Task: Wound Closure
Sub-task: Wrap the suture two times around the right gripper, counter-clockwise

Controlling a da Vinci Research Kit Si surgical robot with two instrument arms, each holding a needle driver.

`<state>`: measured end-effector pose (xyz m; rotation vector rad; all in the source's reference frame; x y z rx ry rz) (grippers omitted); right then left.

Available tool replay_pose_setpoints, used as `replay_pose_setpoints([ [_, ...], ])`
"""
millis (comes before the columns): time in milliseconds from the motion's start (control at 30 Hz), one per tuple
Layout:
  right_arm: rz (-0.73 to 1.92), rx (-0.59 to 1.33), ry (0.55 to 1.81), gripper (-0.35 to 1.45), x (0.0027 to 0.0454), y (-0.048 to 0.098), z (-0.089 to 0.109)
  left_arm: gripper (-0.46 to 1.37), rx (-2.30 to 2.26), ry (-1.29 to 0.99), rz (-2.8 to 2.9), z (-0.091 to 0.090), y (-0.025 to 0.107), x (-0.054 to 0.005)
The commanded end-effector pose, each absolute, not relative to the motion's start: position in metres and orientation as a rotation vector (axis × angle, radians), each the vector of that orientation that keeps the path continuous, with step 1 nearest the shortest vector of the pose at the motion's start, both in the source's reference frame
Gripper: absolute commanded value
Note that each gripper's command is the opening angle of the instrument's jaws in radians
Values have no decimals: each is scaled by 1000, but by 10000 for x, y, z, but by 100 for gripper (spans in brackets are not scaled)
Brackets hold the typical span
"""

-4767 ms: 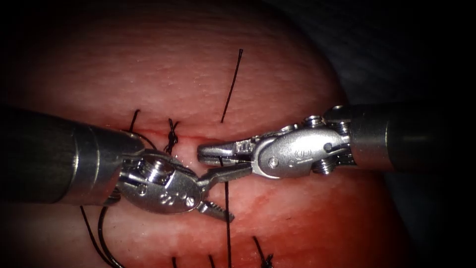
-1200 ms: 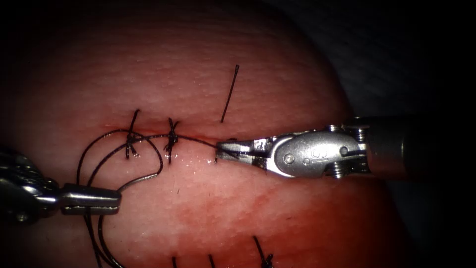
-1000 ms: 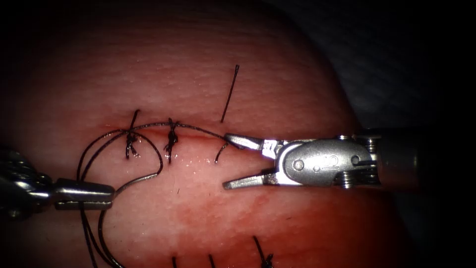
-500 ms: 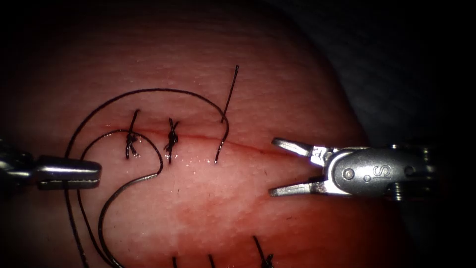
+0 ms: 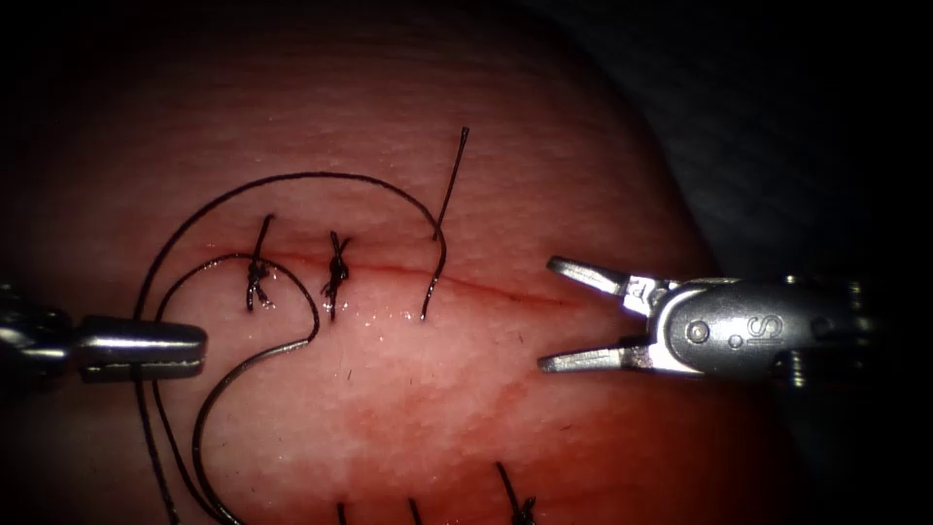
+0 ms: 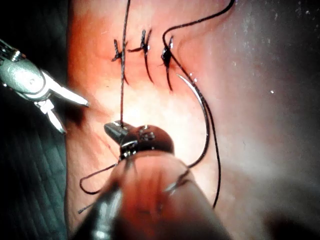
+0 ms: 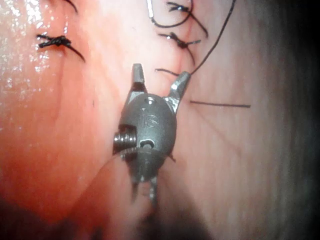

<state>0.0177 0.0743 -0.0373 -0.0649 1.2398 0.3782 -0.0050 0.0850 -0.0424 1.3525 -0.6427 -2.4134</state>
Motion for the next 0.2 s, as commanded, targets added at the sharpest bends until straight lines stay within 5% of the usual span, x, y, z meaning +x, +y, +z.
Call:
replay_pose_setpoints([
  [33, 376, -63, 1240, 122, 177, 744, -373, -35, 1350, -635, -2415, -424, 850, -50],
  [200, 377, -64, 1239, 121, 177, 745, -372, -35, 1355, -633, -2410, -423, 850, -48],
])
